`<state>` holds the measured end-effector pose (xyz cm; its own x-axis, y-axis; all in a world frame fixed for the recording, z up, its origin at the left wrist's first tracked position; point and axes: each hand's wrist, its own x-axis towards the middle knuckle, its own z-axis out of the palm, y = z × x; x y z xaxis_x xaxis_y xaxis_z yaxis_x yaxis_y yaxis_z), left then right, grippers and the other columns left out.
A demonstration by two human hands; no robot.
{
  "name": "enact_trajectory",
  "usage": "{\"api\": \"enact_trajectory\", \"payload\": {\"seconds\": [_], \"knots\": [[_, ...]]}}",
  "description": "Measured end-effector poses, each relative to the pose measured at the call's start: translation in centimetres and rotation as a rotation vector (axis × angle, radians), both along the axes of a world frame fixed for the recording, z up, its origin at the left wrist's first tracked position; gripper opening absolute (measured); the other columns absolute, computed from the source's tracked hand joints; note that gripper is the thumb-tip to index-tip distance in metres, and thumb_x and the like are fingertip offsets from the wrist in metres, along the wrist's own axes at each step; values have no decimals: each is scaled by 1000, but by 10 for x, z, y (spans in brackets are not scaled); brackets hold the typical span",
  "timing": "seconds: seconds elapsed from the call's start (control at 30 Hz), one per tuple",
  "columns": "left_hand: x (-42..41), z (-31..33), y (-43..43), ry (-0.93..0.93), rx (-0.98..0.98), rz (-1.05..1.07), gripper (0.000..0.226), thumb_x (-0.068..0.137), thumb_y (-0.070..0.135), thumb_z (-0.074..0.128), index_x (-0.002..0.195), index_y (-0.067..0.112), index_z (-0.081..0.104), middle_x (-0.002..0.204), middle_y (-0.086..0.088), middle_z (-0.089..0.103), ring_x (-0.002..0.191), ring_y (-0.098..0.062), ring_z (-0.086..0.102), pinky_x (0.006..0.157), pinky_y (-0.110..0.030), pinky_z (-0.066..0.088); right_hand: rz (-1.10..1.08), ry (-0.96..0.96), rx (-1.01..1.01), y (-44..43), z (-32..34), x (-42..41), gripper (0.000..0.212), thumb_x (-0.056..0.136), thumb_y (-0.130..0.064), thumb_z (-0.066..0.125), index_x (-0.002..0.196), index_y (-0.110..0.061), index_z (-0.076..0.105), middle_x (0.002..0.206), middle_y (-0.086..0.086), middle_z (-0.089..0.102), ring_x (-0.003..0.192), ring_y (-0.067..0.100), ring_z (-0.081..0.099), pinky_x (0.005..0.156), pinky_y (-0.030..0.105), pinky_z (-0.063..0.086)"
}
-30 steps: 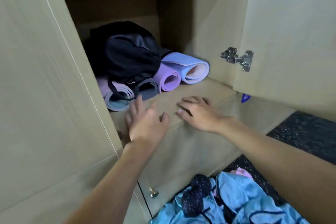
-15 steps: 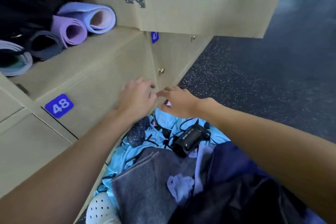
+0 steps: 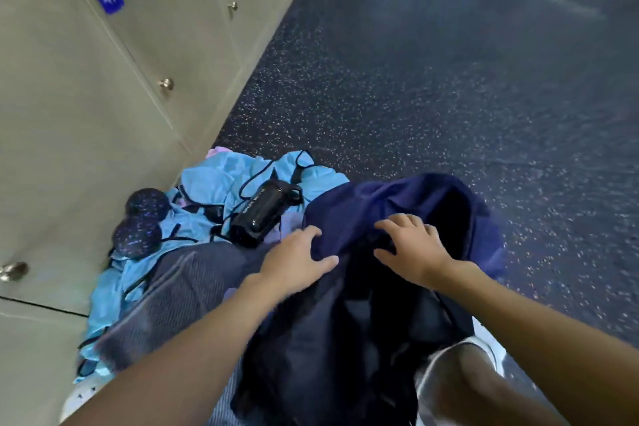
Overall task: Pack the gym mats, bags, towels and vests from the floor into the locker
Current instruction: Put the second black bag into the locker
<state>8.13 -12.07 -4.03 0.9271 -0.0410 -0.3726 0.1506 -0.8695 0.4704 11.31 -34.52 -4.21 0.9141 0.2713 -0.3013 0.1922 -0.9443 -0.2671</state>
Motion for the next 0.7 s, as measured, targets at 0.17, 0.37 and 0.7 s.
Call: {"api": "enact_trajectory", "payload": {"seconds": [0.17,0.37,0.7], "knots": [[-11,-24,-32,58,33,-35,65,77,61,72,123,30,39,112,7,49,106,-20,56,87,-41,51,-94,88,64,-30,-25,-21,79,88,-40,69,152,-25,26,156,2,22,134,34,37,106,46,40],[-13,-33,-36,87,7,20,41,87,29,75,113,19,45,91,3,56,89,-19,60,79,-37,53,-355,166,355,-38,-31,-24,95,82,-11,75,155,-17,16,130,19,53,104,32,59,87,33,48],[-9,60,9,-150,-152,20,14,89,18,73,84,30,66,87,19,64,83,-5,60,67,-17,40,-385,-91,672,-20,60,-2,12,84,-7,70,92,-13,64,83,-2,66,84,17,63,68,25,45]]}}
